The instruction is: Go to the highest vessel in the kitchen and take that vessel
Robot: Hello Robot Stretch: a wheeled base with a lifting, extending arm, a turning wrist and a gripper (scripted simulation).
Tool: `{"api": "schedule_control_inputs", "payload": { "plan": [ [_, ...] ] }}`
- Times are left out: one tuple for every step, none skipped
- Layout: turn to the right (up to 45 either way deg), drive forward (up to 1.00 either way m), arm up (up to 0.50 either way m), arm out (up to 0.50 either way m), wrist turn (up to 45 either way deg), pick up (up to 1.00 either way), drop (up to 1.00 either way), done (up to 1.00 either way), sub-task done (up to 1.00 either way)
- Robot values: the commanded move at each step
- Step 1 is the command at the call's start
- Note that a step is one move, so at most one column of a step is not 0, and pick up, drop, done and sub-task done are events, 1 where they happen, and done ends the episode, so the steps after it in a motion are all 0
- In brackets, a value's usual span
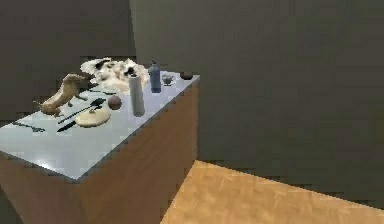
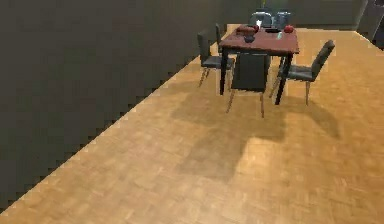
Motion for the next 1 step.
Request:
{"api": "schedule_control_inputs", "payload": {
  "plan": [
    [0.0,0.10,0.00,0.00,0.0,0.00,0.00,0.00,0.00]
  ]
}}
